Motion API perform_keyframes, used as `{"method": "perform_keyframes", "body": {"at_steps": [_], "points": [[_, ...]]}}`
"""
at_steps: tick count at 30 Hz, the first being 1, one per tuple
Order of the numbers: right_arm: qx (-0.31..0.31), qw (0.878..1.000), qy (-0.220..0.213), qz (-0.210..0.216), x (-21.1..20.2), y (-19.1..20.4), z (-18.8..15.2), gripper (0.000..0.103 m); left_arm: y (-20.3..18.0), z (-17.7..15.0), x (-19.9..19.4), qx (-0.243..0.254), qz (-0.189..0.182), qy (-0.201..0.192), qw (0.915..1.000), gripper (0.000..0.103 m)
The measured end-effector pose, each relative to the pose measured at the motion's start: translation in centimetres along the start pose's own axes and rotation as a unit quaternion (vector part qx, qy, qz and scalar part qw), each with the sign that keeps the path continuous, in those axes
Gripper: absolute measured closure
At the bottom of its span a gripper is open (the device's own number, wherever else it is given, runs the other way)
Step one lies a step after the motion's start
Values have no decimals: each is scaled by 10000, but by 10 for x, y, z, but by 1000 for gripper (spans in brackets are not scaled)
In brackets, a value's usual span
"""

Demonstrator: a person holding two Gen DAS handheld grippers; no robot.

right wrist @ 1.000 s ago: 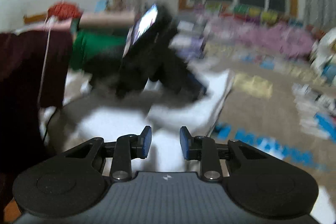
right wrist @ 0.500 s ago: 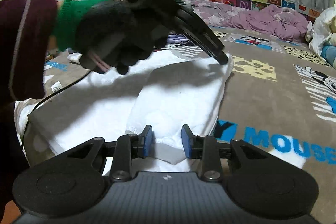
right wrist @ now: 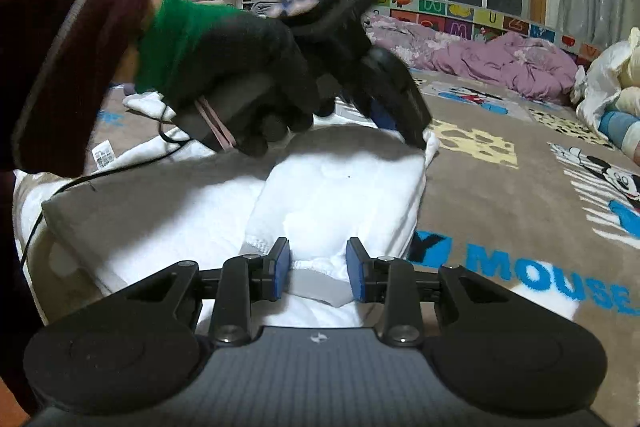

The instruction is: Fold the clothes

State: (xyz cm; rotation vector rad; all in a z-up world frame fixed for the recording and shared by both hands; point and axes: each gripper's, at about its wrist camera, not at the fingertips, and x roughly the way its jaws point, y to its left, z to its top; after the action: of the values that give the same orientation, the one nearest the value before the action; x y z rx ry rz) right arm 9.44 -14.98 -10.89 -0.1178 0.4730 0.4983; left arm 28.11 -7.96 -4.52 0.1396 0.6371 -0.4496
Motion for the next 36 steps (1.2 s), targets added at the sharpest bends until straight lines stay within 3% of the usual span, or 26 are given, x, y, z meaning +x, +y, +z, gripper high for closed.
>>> {"method": "perform_keyframes", "body": {"at_steps": [7, 9, 11, 15, 17, 21, 25, 29, 31, 32, 36], "points": [[-245, 9993, -226, -186, -11, 9, 0, 66, 22, -41, -68, -687, 137, -546, 9961, 62], [-252, 9992, -279, -144, -19, 9, 1, 65, 29, -56, -87, -877, 196, -679, 9936, 57], [-274, 9990, -307, -164, -27, 10, 1, 65, 37, -72, -106, -1067, 255, -812, 9906, 41], [-498, 9972, -508, -219, -43, 19, 1, 66, 52, -102, -145, -1445, 372, -1076, 9829, 36], [-606, 9963, -557, -254, -48, 24, 2, 66, 71, -111, -152, -1898, 526, -1121, 9740, 35], [-391, 9967, -610, -357, -53, 21, 6, 66, 111, -130, -167, -2792, 831, -1200, 9491, 35], [-16, 9974, -587, -418, -53, 18, 13, 66, 150, -149, -181, -3660, 1128, -1268, 9150, 35], [30, 9981, -568, -223, -48, 35, 20, 65, 189, -168, -196, -4493, 1413, -1324, 8722, 35], [-51, 9986, -519, -35, -42, 48, 22, 65, 203, -180, -202, -4961, 1467, -1420, 8440, 35], [-125, 9987, -487, 46, -39, 54, 23, 65, 207, -184, -204, -5100, 1546, -1446, 8337, 35], [-167, 9986, -328, 372, -29, 73, 27, 65, 228, -192, -198, -5397, 1577, -1496, 8133, 35]]}}
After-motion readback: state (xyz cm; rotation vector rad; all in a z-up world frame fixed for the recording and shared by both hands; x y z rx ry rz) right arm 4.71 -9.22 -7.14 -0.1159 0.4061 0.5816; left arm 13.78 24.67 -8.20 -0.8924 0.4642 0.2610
